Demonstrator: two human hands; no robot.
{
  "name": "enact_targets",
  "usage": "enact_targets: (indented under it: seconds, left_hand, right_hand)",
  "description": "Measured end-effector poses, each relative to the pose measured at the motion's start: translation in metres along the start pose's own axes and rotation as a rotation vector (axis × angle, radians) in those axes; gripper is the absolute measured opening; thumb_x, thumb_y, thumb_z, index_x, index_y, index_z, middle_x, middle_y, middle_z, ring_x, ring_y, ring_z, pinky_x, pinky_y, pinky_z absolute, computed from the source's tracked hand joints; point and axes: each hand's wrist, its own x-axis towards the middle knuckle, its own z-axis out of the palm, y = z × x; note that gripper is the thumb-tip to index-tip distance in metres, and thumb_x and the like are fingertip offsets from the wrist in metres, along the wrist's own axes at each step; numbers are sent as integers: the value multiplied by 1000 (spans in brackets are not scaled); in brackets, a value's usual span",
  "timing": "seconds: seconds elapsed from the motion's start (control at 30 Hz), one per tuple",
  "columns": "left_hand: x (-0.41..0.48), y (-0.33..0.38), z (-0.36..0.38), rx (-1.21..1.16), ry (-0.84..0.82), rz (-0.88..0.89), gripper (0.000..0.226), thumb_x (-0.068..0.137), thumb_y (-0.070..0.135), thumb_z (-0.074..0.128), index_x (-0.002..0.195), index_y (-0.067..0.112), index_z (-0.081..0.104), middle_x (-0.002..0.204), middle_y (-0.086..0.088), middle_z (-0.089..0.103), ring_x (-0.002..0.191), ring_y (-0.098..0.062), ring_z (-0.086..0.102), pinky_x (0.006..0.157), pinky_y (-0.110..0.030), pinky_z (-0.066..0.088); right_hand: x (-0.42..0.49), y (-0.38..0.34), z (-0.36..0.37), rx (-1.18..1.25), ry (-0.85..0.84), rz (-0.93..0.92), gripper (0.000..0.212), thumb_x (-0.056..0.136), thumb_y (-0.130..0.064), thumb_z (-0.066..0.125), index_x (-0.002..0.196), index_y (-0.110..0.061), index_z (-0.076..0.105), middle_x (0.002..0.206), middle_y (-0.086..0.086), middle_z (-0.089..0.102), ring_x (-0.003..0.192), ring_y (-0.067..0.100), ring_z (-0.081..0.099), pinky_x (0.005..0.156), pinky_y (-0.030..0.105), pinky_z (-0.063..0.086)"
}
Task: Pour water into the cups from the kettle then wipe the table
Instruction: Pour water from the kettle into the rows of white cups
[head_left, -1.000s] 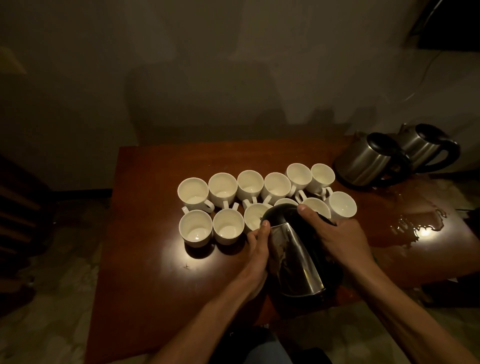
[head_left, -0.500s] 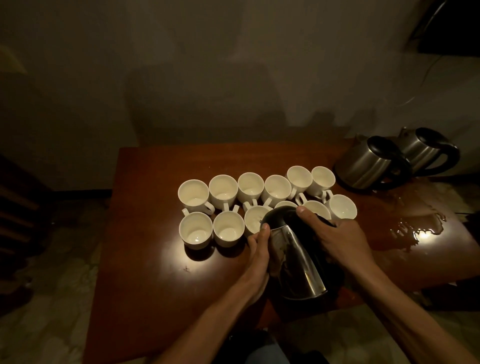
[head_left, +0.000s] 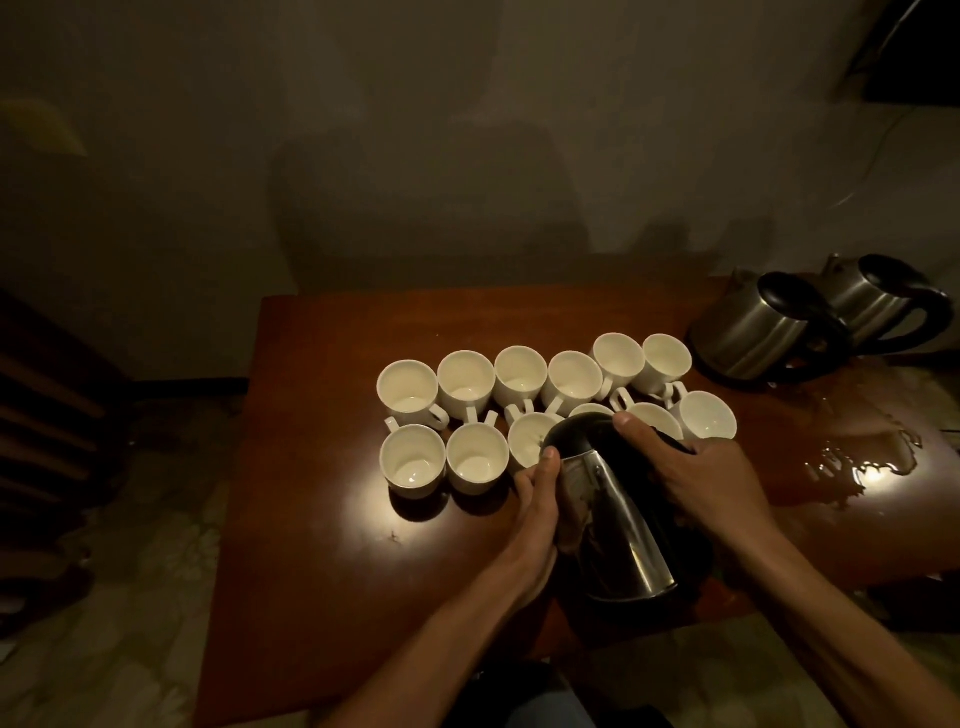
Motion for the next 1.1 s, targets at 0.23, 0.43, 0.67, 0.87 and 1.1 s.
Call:
enact_targets:
  seconds: [0.23,0.43,0.67,0.87,1.1]
  left_hand:
    - [-1,0,-5,65,9,-5,95,61,91,60,133,37,32,138,-6,52,127,-28,54,108,-56,45]
    - [-5,-5,-7,153,77,36,85,59,94,59,126,45,38,136,-6,53,124,-26,55,107,-56,45]
    - [-9,-8,-13,186,118,70,69,61,96,55,117,59,40,137,-3,52,134,-28,46,111,-57,39]
    - [-18,0,-17,189,99,102,88,53,99,54,124,49,36,133,2,55,126,-23,53,111,-54,41]
    - [-19,3,-30,209,147,88,81,60,98,51,124,51,37,132,4,55,127,-25,51,112,-55,38]
  right_hand:
    - [-4,8,2,64,-11,-15,67,74,-68,66,80,-1,70,68,11,71,66,33,67,57,30,42]
    - [-15,18,2,158,-11,32,56,81,-56,68,51,-14,47,34,-8,44,29,1,38,43,22,29]
    - [-19,22,5,181,3,5,59,75,-63,65,54,-9,54,41,-3,49,40,13,43,48,25,31]
    - [-25,15,11,198,10,-18,54,88,-47,66,51,-14,45,31,-11,43,28,0,40,46,22,28]
    - [-29,6,18,165,-7,-54,53,87,-50,66,52,-14,50,34,-11,50,32,0,47,33,12,29]
